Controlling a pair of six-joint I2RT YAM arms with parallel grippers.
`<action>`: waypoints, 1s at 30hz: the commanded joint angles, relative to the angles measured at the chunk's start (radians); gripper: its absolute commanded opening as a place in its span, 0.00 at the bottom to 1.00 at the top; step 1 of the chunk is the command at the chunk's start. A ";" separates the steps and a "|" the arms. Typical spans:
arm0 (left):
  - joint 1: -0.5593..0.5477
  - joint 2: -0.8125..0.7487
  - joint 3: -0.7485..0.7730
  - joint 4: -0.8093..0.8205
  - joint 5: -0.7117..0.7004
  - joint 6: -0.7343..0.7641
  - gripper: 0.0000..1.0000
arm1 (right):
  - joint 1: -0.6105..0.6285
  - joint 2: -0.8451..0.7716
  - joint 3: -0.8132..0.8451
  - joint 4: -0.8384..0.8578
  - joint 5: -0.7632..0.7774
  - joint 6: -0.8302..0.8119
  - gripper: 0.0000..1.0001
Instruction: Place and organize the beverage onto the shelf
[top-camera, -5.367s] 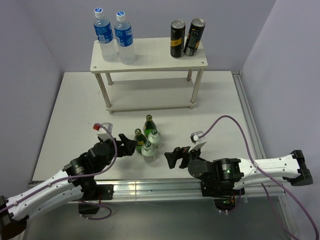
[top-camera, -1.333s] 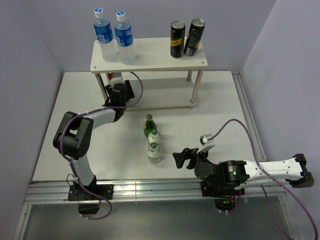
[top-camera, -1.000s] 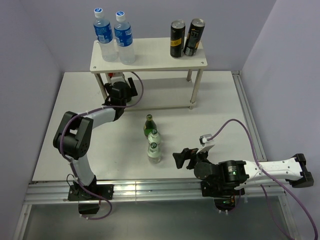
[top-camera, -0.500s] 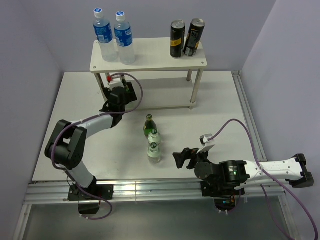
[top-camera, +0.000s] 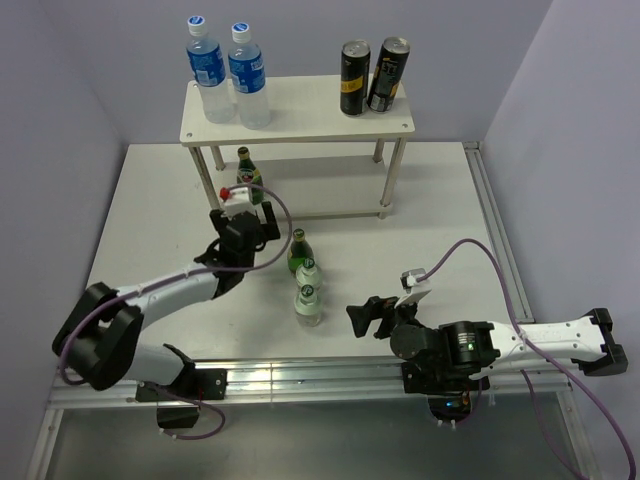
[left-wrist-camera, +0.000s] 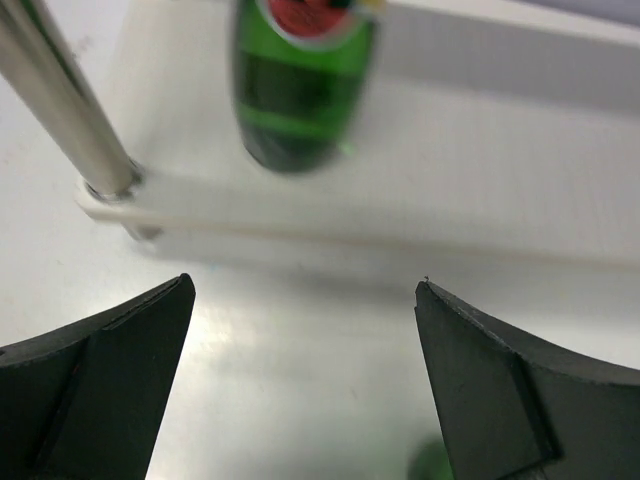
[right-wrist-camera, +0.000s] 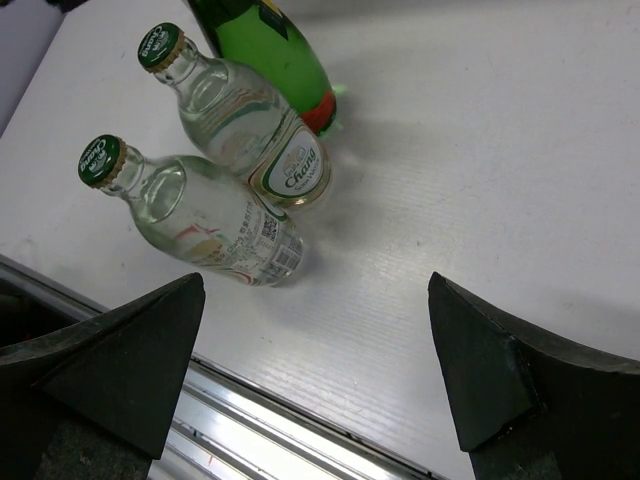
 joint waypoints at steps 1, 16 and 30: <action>-0.107 -0.123 -0.054 -0.074 -0.056 -0.026 0.99 | 0.008 -0.004 0.000 0.010 0.042 0.007 1.00; -0.282 -0.331 -0.253 -0.140 -0.015 -0.179 0.99 | 0.010 0.001 0.003 0.004 0.052 0.015 1.00; -0.400 -0.130 -0.204 -0.051 -0.007 -0.182 0.99 | 0.010 0.007 0.006 -0.001 0.052 0.021 1.00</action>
